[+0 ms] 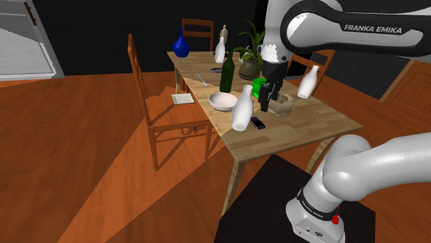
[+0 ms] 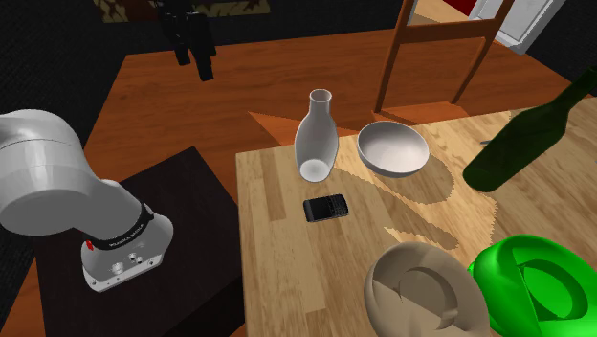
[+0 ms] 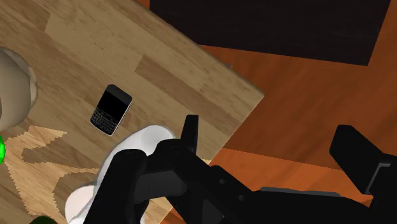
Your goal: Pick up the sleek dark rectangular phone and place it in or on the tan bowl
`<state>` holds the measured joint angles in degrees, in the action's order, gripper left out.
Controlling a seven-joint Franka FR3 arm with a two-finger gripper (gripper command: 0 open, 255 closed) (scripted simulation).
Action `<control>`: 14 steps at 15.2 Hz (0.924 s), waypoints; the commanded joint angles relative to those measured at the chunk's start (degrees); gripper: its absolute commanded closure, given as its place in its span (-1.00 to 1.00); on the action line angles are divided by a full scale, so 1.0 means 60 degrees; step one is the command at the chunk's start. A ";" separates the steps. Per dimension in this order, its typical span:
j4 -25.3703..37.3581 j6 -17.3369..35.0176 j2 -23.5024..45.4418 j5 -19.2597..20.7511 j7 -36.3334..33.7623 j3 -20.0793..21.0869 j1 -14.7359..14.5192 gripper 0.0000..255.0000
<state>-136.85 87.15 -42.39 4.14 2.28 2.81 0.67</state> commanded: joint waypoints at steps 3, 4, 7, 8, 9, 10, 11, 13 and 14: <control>-0.0355 0.0625 0.0157 0.0169 0.0050 -0.0248 0.0190 -1.00; -0.0516 0.0942 0.0255 0.0252 0.0074 -0.0374 0.0289 -1.00; -0.0933 0.1907 0.0629 0.0494 0.0142 -0.0756 0.0588 -1.00; -0.1048 0.2233 0.0781 0.0572 0.0163 -0.0886 0.0688 -1.00; -0.1152 0.2561 0.0946 0.0648 0.0184 -0.1017 0.0788 -1.00; -0.1244 0.2891 0.1124 0.0720 0.0206 -0.1148 0.0888 -1.00; -0.1324 0.3222 0.1316 0.0789 0.0229 -0.1279 0.0988 -1.00; -0.1447 0.3886 0.1737 0.0916 0.0274 -0.1547 0.1178 -1.00; -0.1490 0.4218 0.1967 0.0971 0.0300 -0.1680 0.1272 -1.00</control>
<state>-145.69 110.60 -31.81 9.49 3.72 -6.30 7.61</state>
